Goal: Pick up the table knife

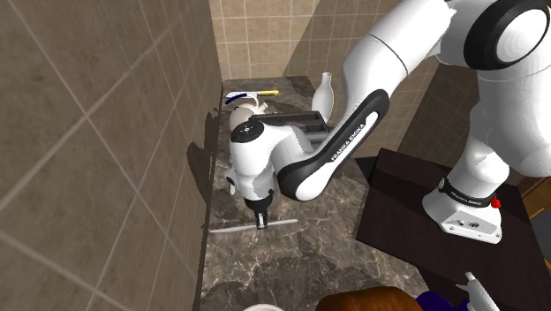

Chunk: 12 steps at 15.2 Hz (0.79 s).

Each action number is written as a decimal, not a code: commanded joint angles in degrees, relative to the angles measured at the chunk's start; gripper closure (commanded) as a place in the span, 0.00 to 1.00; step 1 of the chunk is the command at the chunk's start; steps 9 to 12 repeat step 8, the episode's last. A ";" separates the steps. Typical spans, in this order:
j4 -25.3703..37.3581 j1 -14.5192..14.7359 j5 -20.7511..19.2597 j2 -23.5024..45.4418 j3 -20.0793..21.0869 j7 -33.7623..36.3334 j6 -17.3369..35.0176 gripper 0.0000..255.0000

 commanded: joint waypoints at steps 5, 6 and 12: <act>0.31 -0.54 1.17 -3.09 0.85 -0.66 -3.34 1.00; 0.38 -0.63 1.36 -3.59 0.98 -0.77 -3.89 1.00; 0.39 -0.64 1.39 -3.67 0.99 -0.79 -3.97 1.00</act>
